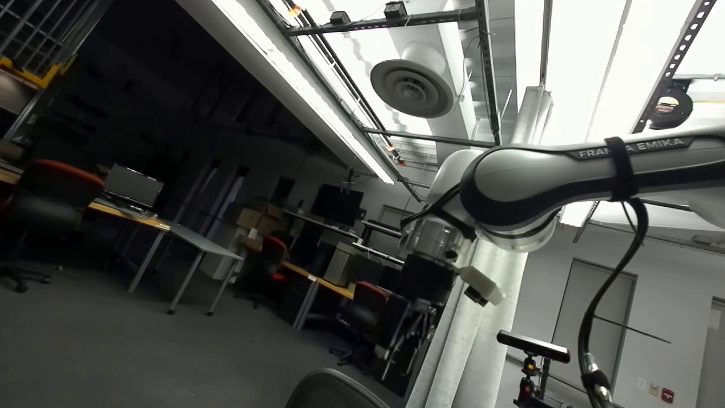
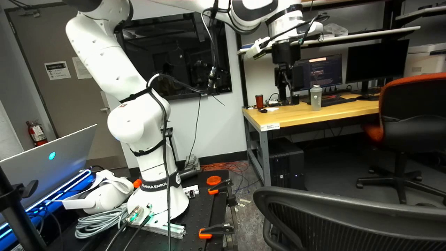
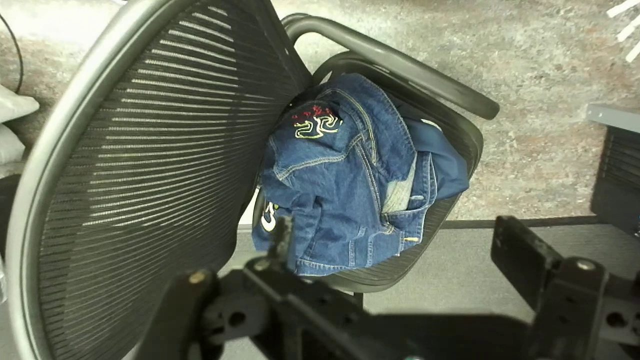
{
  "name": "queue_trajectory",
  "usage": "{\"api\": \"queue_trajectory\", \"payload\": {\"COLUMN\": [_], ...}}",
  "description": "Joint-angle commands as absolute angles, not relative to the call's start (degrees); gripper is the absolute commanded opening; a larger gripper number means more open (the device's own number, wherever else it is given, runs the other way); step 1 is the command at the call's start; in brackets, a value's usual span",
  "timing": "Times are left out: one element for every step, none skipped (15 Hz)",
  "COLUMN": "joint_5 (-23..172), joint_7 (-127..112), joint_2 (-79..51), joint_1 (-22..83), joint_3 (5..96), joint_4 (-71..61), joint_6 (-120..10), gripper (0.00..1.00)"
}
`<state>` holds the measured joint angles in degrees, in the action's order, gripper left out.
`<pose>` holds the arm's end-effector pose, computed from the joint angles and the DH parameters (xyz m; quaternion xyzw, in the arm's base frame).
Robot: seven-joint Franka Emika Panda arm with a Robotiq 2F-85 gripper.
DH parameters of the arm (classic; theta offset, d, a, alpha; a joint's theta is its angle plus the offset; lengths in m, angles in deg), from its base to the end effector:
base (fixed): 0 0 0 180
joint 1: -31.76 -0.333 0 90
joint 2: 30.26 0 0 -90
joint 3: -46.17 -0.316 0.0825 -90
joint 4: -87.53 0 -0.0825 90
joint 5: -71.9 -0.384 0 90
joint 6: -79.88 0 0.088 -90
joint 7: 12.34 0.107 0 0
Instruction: Hang the denim jacket over the backrest of the chair
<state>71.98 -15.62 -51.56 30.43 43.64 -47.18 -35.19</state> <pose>0.4373 0.0304 0.4760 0.9980 0.0612 0.0143 0.0086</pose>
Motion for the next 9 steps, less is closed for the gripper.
{"api": "queue_trajectory", "payload": {"joint_5": [72.3,72.7,72.8,73.1,73.5,73.9,73.8,73.4,73.0], "joint_7": [-15.9,-15.7,-15.7,-15.5,-15.3,-15.0,-15.1,-15.2,-14.6], "joint_2": [-46.4,-44.5,-42.8,-41.1,-39.6,-38.1,-37.0,-36.3,-36.5], "joint_1": [29.7,29.6,29.6,29.4,29.3,29.1,28.9,28.6,28.5], "joint_3": [43.6,43.4,43.2,42.9,42.6,42.3,42.2,42.0,41.9], "joint_4": [-48.3,-48.1,-48.0,-47.7,-47.4,-47.0,-46.9,-46.7,-47.0], "joint_6": [-43.6,-46.0,-48.2,-50.3,-52.3,-54.0,-55.4,-56.0,-56.8], "gripper": [1.0,1.0,1.0,1.0,1.0,1.0,1.0,1.0,1.0]}}
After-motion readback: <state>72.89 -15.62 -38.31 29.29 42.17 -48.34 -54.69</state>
